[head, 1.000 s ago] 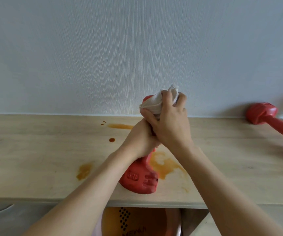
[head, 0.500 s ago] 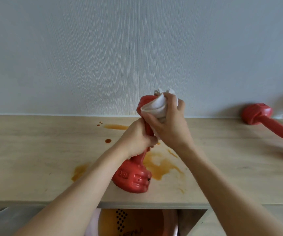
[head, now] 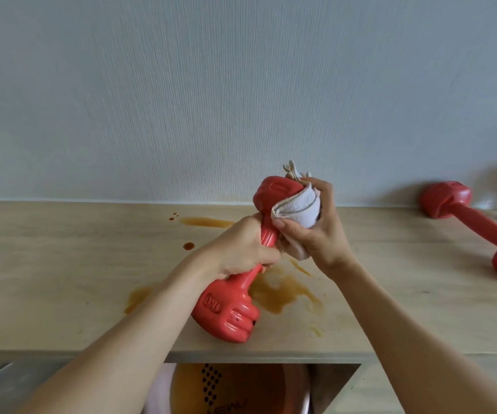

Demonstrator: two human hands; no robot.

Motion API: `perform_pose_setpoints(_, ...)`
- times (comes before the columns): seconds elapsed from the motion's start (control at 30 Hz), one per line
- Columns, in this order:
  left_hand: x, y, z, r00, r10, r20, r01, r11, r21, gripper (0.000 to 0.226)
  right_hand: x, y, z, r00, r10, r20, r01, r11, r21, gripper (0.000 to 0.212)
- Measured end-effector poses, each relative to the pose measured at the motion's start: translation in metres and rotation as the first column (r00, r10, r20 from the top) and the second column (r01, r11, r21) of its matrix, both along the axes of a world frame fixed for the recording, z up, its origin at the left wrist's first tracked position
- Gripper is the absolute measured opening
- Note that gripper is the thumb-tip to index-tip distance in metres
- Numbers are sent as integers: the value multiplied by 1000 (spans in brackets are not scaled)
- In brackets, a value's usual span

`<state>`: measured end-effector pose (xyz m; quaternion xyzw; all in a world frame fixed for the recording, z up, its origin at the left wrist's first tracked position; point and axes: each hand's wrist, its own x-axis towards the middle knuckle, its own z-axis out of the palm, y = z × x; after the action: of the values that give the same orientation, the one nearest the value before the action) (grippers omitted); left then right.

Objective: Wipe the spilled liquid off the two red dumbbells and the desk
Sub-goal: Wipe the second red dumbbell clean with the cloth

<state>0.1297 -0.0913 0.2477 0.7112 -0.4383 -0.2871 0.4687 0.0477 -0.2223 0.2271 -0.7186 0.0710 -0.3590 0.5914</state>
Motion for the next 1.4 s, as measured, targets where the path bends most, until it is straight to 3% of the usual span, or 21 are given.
perform_pose_setpoints(0.13, 0, 0, 8, 1000, 22, -22, -23, 998, -57, 27, 3, 3, 22, 997, -76, 8, 77, 996, -49, 67)
perform_pose_setpoints(0.23, 3, 2, 14, 971, 91, 220, -111, 991, 80, 39, 6, 8, 30, 988, -153, -35, 148, 983, -109, 62)
perform_pose_setpoints(0.3, -4, 3, 11, 876, 160, 456, -249, 958, 142, 37, 8, 13, 32, 971, -227, -71, 214, 965, -150, 63)
perform_pose_setpoints(0.37, -12, 5, 3, 771, 234, 593, -330, 942, 58, 24, 10, 23, 37, 942, -318, -102, 291, 931, -219, 65)
perform_pose_setpoints(0.43, -13, 6, -5, 729, 290, 620, -342, 939, -36, 19, 10, 36, 42, 896, -428, -119, 371, 868, -330, 66)
perform_pose_setpoints(0.53, -3, 7, -5, 763, 255, 594, -286, 957, -43, 23, 11, 48, 47, 849, -519, -96, 415, 769, -485, 68)
perform_pose_setpoints(0.6, 2, 9, -2, 828, 218, 517, -225, 973, -49, 20, 12, 49, 47, 862, -502, -72, 402, 763, -506, 69)
perform_pose_setpoints(0.77, 2, 18, 2, 925, 194, 327, -166, 980, -112, 33, 16, 27, 28, 977, -195, 90, 212, 937, -278, 70)
perform_pose_setpoints(0.9, 6, 17, 4, 946, 153, 285, -134, 987, -86, 31, 16, 15, 22, 995, -14, 96, 28, 988, -149, 69)
perform_pose_setpoints(1.0, 11, 12, 2, 933, 179, 314, -169, 984, -57, 25, 21, 29, 32, 982, -187, -11, 183, 968, -170, 67)
perform_pose_setpoints(1.1, 9, 8, 1, 927, 166, 337, -158, 986, -51, 17, 27, 49, 45, 857, -499, -129, 422, 824, -378, 66)
perform_pose_setpoints(1.17, 5, 7, 1, 947, 146, 285, -130, 989, -77, 14, 26, 52, 50, 822, -556, -125, 443, 761, -474, 68)
perform_pose_setpoints(1.23, 3, 7, 0, 965, 136, 224, -110, 986, -125, 18, 22, 41, 45, 870, -484, -97, 393, 799, -456, 73)
perform_pose_setpoints(1.33, 0, 9, 1, 981, 116, 155, -93, 985, -148, 30, 14, 19, 34, 990, -131, 49, 138, 971, -194, 70)
perform_pose_setpoints(1.4, 0, 11, 3, 989, 80, 121, -63, 988, -138, 32, 11, 7, 23, 994, 44, 98, -34, 995, -92, 72)
